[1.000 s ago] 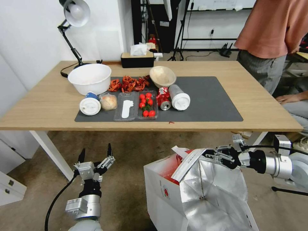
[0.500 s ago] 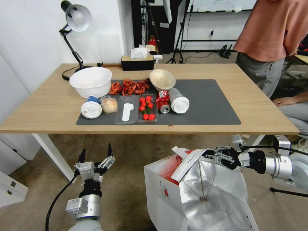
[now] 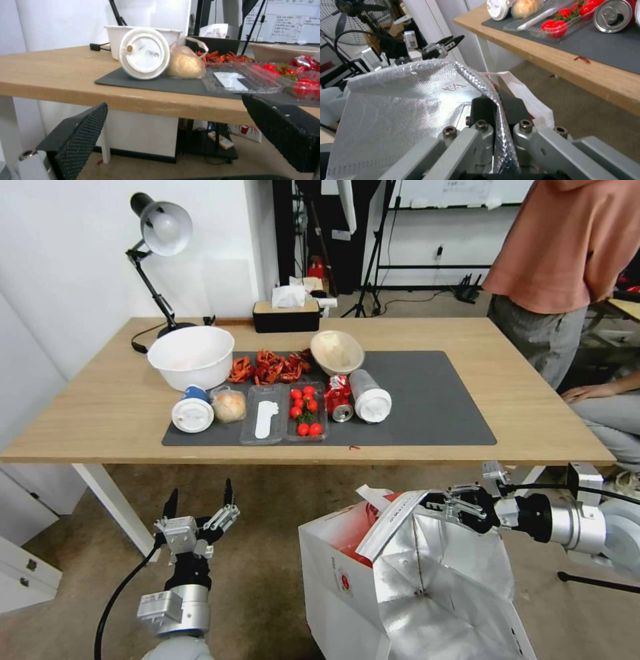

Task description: Pick up the food delivery bag from the floor and place it on the table.

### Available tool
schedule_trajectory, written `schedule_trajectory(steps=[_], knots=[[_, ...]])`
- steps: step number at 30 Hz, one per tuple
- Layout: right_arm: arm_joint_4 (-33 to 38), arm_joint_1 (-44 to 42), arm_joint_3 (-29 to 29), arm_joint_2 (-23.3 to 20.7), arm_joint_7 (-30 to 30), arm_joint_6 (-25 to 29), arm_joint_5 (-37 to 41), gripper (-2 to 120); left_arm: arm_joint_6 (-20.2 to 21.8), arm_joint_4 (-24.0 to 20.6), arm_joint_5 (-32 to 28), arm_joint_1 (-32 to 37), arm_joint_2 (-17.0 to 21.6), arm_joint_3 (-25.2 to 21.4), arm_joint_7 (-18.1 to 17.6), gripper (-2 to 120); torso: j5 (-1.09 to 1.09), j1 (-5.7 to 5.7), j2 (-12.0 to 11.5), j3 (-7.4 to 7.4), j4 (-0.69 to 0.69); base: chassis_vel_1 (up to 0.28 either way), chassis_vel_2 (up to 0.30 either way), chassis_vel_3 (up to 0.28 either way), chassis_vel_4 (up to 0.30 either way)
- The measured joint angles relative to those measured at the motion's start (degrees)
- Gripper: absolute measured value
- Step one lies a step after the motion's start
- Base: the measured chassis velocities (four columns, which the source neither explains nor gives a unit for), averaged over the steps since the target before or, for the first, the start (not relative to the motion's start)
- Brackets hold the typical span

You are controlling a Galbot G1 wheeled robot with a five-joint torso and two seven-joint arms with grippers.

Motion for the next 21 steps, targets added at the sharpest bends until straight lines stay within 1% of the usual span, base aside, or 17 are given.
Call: schedule_trajectory(steps=[2,4,10,11,13,15,17,18,21], knots=[[0.0,0.0,0.0,-0.02,0.0,0.0,0.01,0,0.0,0.0,0.0,-0.01,0.01,0.0,0.0,100,0.0,0.14,0.33,0.18,0.0,0.0,0.0,0.0,0.0],[0.01,0.01,0.0,-0.07,0.0,0.02,0.0,0,0.0,0.0,0.0,-0.02,-0.03,0.01,0.0,100,0.0,0.52,1.19,0.65,0.01,0.0,0.0,0.0,0.0],[0.01,0.01,-0.01,-0.08,0.0,0.04,0.0,0,-0.05,0.0,0.03,-0.04,-0.13,0.06,0.0,100,0.0,0.9,2.04,1.13,-0.01,0.0,0.0,0.0,0.0],[0.02,0.0,0.0,-0.08,0.0,0.04,-0.01,0,-0.07,0.01,0.04,-0.05,-0.14,0.06,0.0,100,0.0,1.15,2.59,1.44,-0.01,0.0,0.0,0.0,0.0],[0.03,0.0,0.0,-0.08,0.0,0.05,-0.01,0,-0.07,0.02,0.04,-0.06,-0.14,0.06,0.0,100,0.0,1.25,2.83,1.57,0.0,0.0,0.0,0.0,0.0],[0.04,0.0,-0.01,-0.06,0.0,0.06,-0.02,0,-0.07,0.02,-0.05,-0.08,-0.06,0.02,0.01,100,0.0,1.78,3.96,2.17,0.0,0.0,0.0,0.0,0.0],[0.04,0.0,0.0,-0.06,0.01,0.06,-0.02,0,-0.07,0.03,-0.08,-0.08,-0.04,-0.01,0.01,100,0.0,1.88,4.2,2.31,0.0,0.0,0.0,0.0,0.0],[0.05,0.0,-0.03,-0.06,0.04,0.06,-0.02,0,-0.09,0.09,-0.18,-0.1,-0.02,-0.07,0.0,100,0.0,2.21,4.98,2.77,0.0,0.0,0.0,0.0,0.0],[0.06,0.01,-0.06,-0.08,0.05,0.07,-0.02,0,-0.14,0.11,-0.25,-0.06,-0.07,-0.1,0.05,100,0.0,2.48,5.59,3.1,0.0,0.0,0.0,0.0,0.0]])
